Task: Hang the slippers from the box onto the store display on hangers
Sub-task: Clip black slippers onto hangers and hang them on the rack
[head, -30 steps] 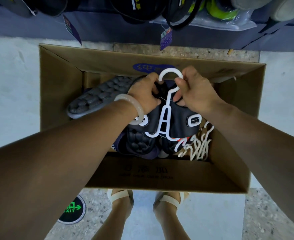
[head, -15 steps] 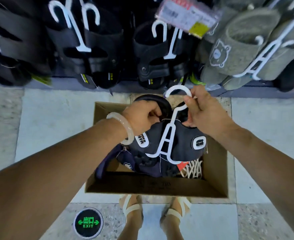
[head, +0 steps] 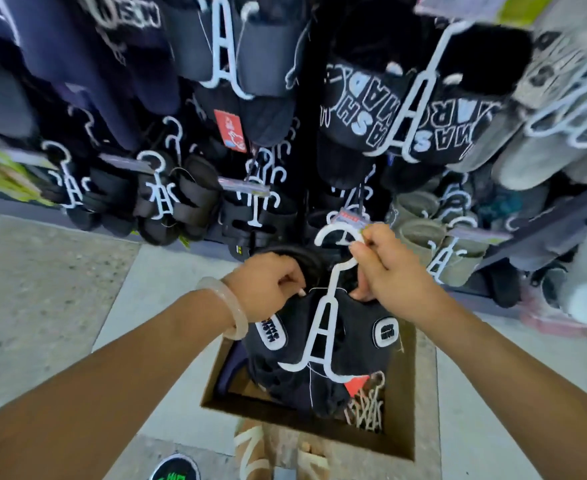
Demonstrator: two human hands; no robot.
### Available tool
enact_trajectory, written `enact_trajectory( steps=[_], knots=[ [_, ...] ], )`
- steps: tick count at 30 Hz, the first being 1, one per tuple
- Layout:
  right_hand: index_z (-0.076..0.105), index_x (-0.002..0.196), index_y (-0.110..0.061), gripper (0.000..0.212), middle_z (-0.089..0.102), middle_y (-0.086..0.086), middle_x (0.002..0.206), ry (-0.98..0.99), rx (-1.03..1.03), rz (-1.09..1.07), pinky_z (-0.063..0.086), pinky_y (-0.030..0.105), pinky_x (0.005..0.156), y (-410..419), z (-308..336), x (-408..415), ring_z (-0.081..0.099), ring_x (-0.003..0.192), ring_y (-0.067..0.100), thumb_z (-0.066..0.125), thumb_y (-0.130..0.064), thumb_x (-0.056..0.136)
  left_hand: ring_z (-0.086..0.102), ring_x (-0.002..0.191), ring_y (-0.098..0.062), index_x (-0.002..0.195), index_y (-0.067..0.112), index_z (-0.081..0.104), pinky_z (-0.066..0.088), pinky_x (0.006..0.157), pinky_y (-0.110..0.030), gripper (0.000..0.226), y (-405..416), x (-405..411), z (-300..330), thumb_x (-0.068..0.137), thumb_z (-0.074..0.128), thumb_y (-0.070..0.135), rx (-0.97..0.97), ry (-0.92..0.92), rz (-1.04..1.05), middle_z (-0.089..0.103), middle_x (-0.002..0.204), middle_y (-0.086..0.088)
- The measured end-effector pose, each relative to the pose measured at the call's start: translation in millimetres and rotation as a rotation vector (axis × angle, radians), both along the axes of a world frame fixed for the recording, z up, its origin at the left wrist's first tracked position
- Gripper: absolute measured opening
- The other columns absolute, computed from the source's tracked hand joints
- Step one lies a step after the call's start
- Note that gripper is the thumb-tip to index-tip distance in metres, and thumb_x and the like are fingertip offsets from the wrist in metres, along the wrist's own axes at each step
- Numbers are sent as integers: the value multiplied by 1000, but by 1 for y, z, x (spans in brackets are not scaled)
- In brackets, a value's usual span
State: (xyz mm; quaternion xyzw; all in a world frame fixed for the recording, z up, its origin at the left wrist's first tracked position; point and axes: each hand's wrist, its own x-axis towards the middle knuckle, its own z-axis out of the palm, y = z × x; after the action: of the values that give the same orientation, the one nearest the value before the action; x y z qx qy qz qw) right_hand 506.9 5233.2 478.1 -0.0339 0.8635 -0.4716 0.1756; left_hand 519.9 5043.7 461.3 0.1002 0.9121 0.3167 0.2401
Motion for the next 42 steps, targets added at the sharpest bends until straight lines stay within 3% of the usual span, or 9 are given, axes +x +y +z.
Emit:
enact_trajectory(
  steps=[4, 7, 12, 18, 25, 29, 32, 37, 42],
  knots=[
    [38, 77, -24, 20, 54, 1, 44, 53, -55, 68, 58, 46, 70, -18, 77, 1, 59, 48, 18, 40, -25, 97, 58, 91, -11, 97, 10, 67, 46, 85, -20, 18, -13, 18, 77, 91, 55, 22, 64, 96, 117, 68, 98, 0],
    [38, 78, -25, 19, 57, 3, 47, 108, -60, 156, 58, 48, 72, -37, 136, 2, 62, 50, 19, 40, -27, 97, 55, 73, -3, 92, 7, 70, 39, 67, 0, 19, -27, 36, 138, 85, 63, 23, 86, 174, 218, 66, 87, 1],
    [40, 82, -18, 17, 55, 4, 49, 194, -106, 271, 59, 40, 65, -80, 226, 9, 59, 47, 17, 41, -28, 96, 57, 65, 1, 89, 13, 73, 48, 71, -17, 16, -66, 65, 225, 81, 69, 26, 105, 250, 364, 67, 83, 4],
    [44, 88, -10, 17, 54, 3, 47, 296, -141, 411, 58, 42, 67, -156, 301, 27, 55, 44, 13, 42, -25, 96, 61, 84, -14, 96, 13, 70, 45, 77, -22, 23, -129, 104, 294, 85, 62, 32, -30, 399, 478, 70, 97, -4],
    [40, 80, -14, 19, 54, 3, 50, 316, -205, 426, 47, 19, 45, -271, 339, 51, 58, 45, 18, 43, -26, 96, 49, 59, -7, 83, 13, 66, 38, 57, -15, 30, -228, 137, 322, 85, 59, 43, -96, 618, 628, 61, 70, 2],
    [41, 82, -11, 19, 54, 1, 45, 344, -224, 393, 43, 16, 40, -345, 353, 55, 53, 36, 12, 44, -24, 95, 54, 63, -8, 80, 17, 65, 42, 62, -20, 29, -301, 141, 328, 83, 59, 45, -102, 688, 650, 65, 72, 1],
    [42, 84, -10, 18, 56, 3, 49, 351, -223, 372, 53, 28, 52, -403, 366, 56, 59, 47, 24, 44, -25, 95, 60, 72, -8, 82, 21, 65, 45, 69, -21, 42, -359, 142, 337, 77, 53, 62, -123, 744, 614, 67, 76, 6],
    [41, 84, -11, 20, 56, 5, 54, 317, -265, 309, 56, 36, 59, -476, 386, 48, 59, 45, 22, 42, -26, 96, 55, 91, -5, 91, 34, 62, 28, 99, -26, 67, -432, 121, 360, 58, 27, 81, -402, 864, 552, 53, 82, 17],
    [43, 81, -15, 21, 57, 8, 61, 304, -256, 212, 54, 34, 57, -516, 403, 11, 61, 48, 23, 40, -28, 97, 52, 94, -6, 88, 32, 63, 25, 105, -29, 51, -476, 77, 379, 69, 45, 75, -323, 871, 511, 49, 77, 19]
  ],
)
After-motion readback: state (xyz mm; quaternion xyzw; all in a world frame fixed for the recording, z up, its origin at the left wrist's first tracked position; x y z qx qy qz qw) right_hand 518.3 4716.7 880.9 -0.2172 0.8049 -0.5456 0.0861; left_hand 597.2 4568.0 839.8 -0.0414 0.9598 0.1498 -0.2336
